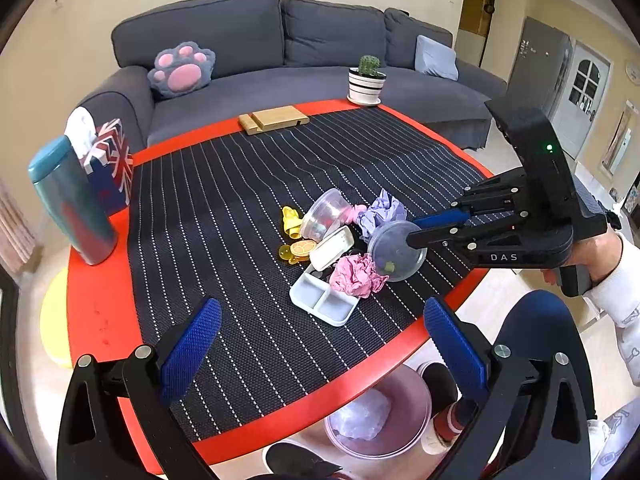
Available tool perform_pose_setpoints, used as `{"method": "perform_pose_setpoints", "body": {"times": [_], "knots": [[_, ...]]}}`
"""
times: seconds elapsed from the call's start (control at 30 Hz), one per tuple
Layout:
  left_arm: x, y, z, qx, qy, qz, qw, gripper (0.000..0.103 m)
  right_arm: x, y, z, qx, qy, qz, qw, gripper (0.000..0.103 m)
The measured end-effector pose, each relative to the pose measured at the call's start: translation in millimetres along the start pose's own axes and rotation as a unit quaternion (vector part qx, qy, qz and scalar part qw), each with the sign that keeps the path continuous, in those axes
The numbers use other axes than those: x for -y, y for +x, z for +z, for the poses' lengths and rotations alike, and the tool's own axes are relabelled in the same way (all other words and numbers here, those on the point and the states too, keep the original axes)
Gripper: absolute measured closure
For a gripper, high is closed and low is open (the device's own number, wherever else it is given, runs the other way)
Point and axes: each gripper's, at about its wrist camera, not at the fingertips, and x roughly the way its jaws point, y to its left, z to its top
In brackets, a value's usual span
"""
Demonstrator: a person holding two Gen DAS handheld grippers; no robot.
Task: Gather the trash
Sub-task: 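Grasp the clear round lidded plastic container with the right gripper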
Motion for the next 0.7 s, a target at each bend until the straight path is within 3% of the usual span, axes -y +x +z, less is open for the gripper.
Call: {"method": "perform_pose_setpoints", "body": {"times": [0.17, 0.7], "knots": [[0, 3, 1, 0.000, 0.000, -0.001, 1.0000, 0.006, 2, -9, -2, 0.011, 0.014, 0.007, 1.000, 0.094], [14, 29, 21, -0.023, 0.019, -0.012, 0.9995, 0.006, 19, -46, -7, 0.038, 0.049, 0.002, 0.998, 0.094]]}}
